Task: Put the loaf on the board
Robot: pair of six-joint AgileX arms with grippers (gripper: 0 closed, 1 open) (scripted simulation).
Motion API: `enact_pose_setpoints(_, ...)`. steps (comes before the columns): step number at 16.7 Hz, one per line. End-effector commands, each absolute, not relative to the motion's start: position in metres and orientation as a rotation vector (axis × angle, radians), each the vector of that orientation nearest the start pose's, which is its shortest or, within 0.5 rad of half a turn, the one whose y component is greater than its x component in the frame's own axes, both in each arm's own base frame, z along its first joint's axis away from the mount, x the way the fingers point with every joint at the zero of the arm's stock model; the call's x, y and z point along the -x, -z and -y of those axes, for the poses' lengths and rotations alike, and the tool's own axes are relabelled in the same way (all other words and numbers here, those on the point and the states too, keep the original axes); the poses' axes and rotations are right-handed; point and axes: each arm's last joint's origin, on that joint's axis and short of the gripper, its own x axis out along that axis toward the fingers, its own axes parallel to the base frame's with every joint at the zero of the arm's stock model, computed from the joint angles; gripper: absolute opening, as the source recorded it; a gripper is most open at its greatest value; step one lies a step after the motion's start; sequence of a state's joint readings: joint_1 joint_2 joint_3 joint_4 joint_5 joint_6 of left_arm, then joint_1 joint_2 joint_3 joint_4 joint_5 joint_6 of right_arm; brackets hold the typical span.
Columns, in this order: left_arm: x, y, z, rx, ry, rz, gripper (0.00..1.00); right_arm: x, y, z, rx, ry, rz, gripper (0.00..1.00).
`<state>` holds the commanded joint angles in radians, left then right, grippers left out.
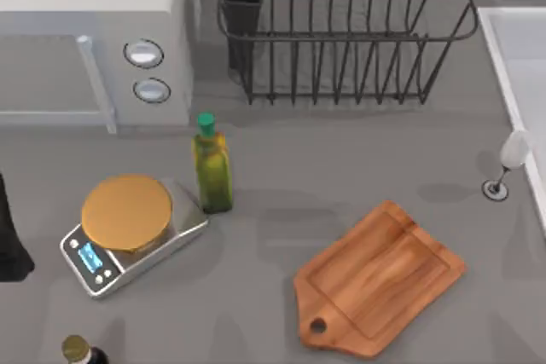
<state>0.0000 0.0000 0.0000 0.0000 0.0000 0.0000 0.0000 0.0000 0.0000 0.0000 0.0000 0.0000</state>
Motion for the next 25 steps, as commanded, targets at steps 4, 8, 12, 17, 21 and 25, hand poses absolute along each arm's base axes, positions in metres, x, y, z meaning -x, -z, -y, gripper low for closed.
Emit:
enact_pose_setpoints(4,-0.106,-0.165,0.001,-0.029,-0.006,-0.025,1.0,-0.106,-0.16,0.001,0.0,0.0,0.0,1.0)
enact_pose_setpoints(8,-0.112,-0.194,-0.003,-0.182,-0.022,-0.179,1.0,-0.106,-0.16,0.001,0.0,0.0,0.0,1.0)
enact_pose_setpoints(12,-0.141,-0.227,-0.012,-0.399,0.012,-0.473,1.0,-0.106,-0.16,0.001,0.0,0.0,0.0,1.0)
enact_pose_setpoints(17,-0.214,-0.238,-0.036,-0.635,0.208,-0.928,1.0,-0.106,-0.16,0.001,0.0,0.0,0.0,1.0)
enact_pose_setpoints(21,-0.273,-0.217,-0.062,-0.738,0.456,-1.219,1.0,-0.106,-0.16,0.001,0.0,0.0,0.0,1.0)
enact_pose_setpoints(25,-0.313,-0.191,-0.084,-0.779,0.682,-1.378,1.0,-0.106,-0.16,0.001,0.0,0.0,0.0,1.0)
